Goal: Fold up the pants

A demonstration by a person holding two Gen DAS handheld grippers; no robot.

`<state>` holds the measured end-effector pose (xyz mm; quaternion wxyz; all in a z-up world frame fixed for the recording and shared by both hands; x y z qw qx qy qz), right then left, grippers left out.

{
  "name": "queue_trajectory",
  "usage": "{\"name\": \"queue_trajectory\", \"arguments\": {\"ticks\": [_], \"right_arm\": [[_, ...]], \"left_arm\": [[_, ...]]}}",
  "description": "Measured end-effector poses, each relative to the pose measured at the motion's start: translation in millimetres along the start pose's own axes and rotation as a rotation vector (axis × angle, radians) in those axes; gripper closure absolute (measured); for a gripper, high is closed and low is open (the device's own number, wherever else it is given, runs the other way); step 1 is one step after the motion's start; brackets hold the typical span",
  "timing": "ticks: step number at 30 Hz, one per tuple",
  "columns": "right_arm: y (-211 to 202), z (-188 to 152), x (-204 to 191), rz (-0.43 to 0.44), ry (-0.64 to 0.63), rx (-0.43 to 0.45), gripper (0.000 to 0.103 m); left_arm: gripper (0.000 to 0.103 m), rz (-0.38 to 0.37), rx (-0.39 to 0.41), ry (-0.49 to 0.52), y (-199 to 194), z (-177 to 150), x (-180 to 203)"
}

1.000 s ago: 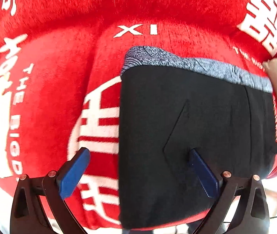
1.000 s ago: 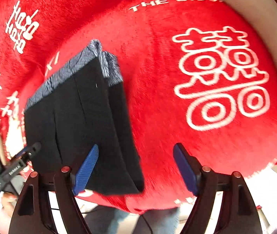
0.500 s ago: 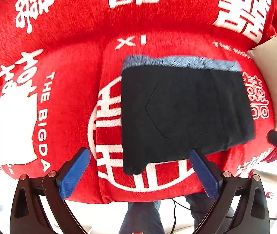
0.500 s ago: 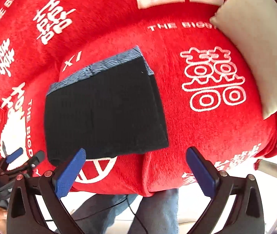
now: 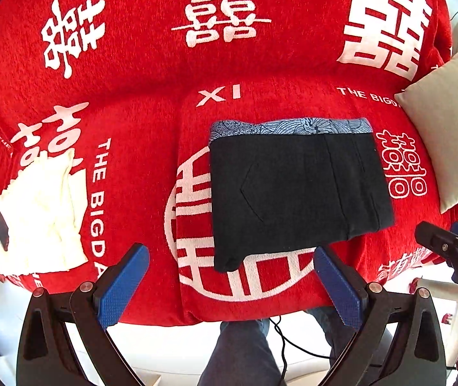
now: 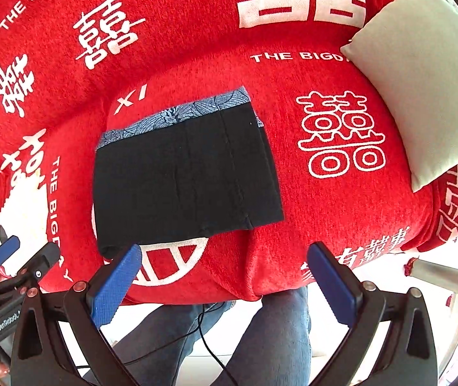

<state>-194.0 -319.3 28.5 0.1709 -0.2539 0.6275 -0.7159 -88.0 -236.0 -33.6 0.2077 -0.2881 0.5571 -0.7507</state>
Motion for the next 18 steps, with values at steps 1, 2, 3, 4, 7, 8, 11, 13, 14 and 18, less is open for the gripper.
{"name": "queue_trajectory", "arguments": {"ticks": [1, 2, 3, 4, 7, 8, 11, 13, 14, 18], "right_arm": [[-2.1, 0.8, -0.3, 0.001, -0.004, 0.000, 0.000], [-3.8, 1.6, -0.7, 0.005, -0.010, -0.003, 0.000], [-5.1, 2.5, -0.8, 0.011, -0.017, -0.009, 0.000], [-6.3, 3.2, -0.8, 0.016, -0.024, -0.014, 0.000], [-12.8, 5.7, 2.0, 0.021, -0.052, -0.021, 0.000], [-16.7, 6.8, 3.7, 0.021, -0.068, -0.016, 0.000], [-22.4, 7.9, 7.8, 0.019, -0.105, -0.014, 0.000], [-24.7, 8.4, 11.0, 0.022, -0.118, -0.016, 0.000], [-24.9, 8.6, 12.1, 0.021, -0.122, -0.016, 0.000], [-22.0, 8.0, 14.4, 0.020, -0.130, -0.030, 0.000]], "left_arm": [[0.001, 0.001, -0.001, -0.003, -2.1, 0.1, 1.1], [0.001, 0.002, -0.001, -0.009, -4.0, -0.1, 2.5], [0.001, 0.001, -0.002, -0.015, -5.7, -0.3, 4.4], [0.001, 0.003, -0.006, -0.018, -6.6, -0.7, 6.6], [0.001, 0.012, -0.014, -0.030, -8.7, -1.4, 15.2], [0.001, 0.011, -0.014, -0.034, -9.7, -1.4, 18.9], [0.001, 0.022, -0.008, -0.049, -13.9, -0.5, 29.0], [0.001, 0.032, -0.006, -0.057, -16.2, -0.4, 34.2], [0.001, 0.036, -0.007, -0.059, -17.1, -0.6, 36.4], [0.001, 0.043, -0.020, -0.077, -19.0, -3.3, 41.6]]}}
Point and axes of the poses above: each gripper's, at about its wrist camera, not at the fingertips, and y roughly the way its jaws point, x to its right, z to its top, the point moved 5 cm from there along y, roughly the way its jaws point, and after that the axes turned 12 degrees about -z, right-handed, at the moved point
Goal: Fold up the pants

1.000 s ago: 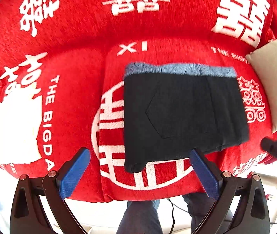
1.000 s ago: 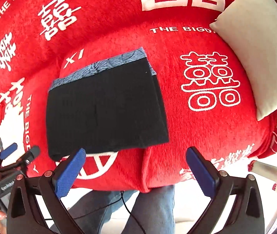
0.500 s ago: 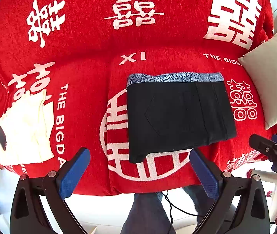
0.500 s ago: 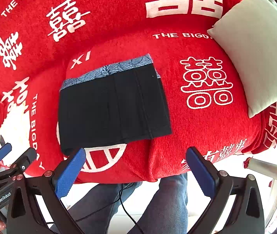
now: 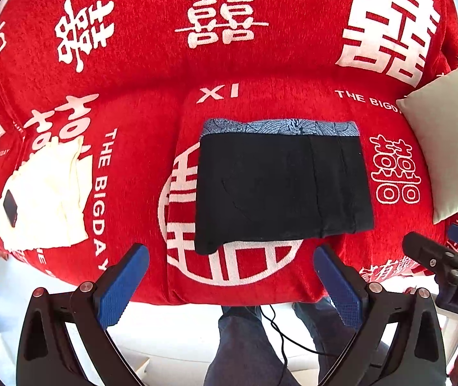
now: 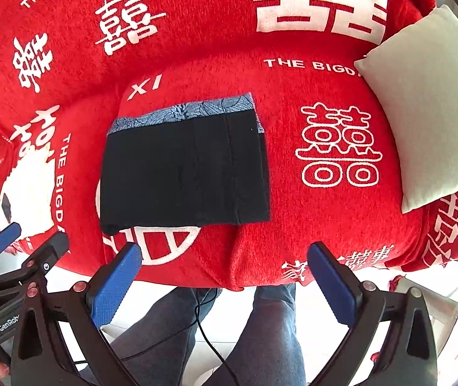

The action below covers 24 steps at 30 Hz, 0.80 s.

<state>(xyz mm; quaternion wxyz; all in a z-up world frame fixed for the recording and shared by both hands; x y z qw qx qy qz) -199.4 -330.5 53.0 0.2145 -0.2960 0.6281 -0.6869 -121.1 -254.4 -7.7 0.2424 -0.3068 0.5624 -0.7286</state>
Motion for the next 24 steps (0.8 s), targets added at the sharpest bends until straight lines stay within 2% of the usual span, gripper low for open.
{"name": "queue_trajectory", "arguments": {"ticks": [9, 24], "right_arm": [[-2.3, -5.0, -6.6, -0.027, -0.056, 0.014, 0.000], [-7.2, -1.6, -7.2, -0.047, -0.074, 0.037, 0.000]], "left_arm": [[0.001, 0.018, -0.029, -0.001, 3.7, -9.3, 7.2], [0.001, 0.040, -0.019, 0.003, -0.3, -9.9, 7.3]]}}
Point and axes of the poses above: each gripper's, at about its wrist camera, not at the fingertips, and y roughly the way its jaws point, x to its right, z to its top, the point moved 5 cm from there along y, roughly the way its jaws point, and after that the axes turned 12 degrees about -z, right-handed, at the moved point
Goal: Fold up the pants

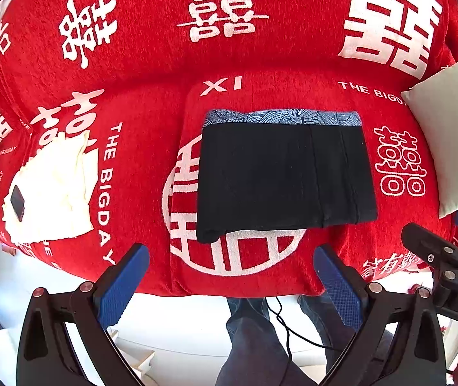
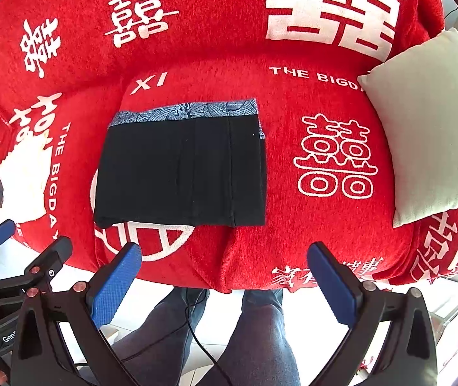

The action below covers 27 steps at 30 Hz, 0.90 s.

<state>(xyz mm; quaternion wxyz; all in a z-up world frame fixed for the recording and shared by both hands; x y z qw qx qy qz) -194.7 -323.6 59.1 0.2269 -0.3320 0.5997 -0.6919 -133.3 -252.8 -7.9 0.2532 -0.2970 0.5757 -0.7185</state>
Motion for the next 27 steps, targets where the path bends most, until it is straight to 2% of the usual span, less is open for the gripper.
{"name": "queue_trajectory", "arguments": {"ticks": [27], "right_arm": [[-1.7, -4.0, -3.3, -0.004, -0.003, 0.005, 0.000]], "left_arm": [[0.001, 0.000, 0.001, -0.007, -1.6, -4.1, -3.3]]}}
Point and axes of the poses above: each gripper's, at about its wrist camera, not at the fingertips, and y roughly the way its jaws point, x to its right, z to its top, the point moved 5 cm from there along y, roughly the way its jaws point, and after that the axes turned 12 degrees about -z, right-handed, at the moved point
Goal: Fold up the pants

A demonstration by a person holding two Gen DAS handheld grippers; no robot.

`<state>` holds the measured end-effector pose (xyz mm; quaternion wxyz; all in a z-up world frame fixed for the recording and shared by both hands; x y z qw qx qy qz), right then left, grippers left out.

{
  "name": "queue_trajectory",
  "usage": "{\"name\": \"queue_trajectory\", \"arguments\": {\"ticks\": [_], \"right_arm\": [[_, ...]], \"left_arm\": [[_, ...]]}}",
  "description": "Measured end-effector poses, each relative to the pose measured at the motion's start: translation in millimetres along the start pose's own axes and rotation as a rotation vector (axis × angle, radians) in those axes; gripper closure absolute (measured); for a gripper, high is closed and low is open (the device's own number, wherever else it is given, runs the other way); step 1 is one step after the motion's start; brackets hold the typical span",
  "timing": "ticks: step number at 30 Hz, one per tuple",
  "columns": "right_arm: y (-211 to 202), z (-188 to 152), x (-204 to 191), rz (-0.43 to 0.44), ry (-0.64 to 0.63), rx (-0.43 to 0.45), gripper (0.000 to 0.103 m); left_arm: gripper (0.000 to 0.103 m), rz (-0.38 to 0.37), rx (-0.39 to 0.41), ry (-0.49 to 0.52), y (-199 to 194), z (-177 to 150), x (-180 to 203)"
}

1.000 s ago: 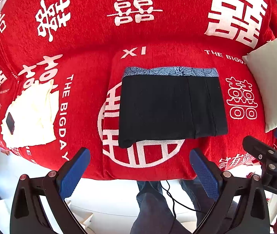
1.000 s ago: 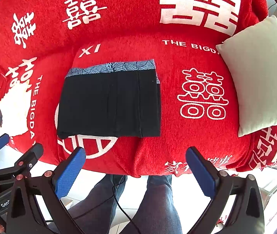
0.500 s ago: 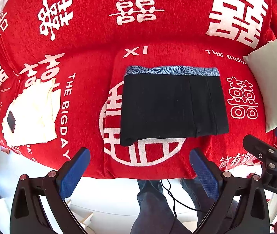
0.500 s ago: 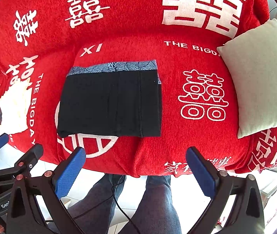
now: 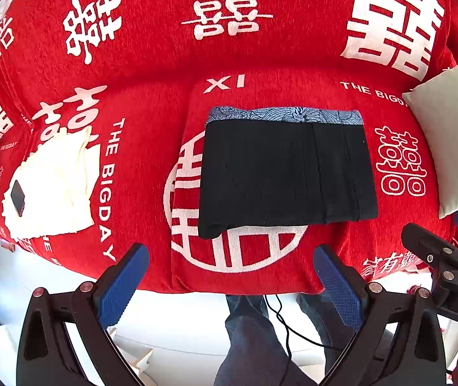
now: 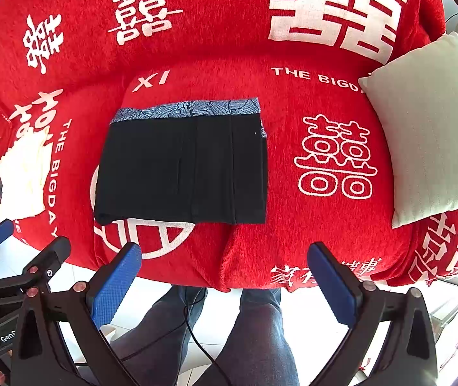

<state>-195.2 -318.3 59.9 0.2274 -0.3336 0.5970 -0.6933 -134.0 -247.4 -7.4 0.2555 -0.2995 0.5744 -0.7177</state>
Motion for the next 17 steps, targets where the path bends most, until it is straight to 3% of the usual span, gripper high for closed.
{"name": "queue_trajectory", "arguments": {"ticks": [17], "right_arm": [[3.5, 0.2, 8.8, -0.012, -0.001, -0.006, 0.000]], "left_arm": [[0.001, -0.016, 0.030, -0.028, -3.5, 0.2, 9.4]]}}
Point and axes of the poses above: each gripper's, at about its wrist camera, not at the fingertips, and y roughly the way its jaws point, x to its right, z to its top, the point moved 5 cm from there along y, roughly the way its jaws point, and after that the axes turned 12 degrees about -z, right-handed, at the moved point
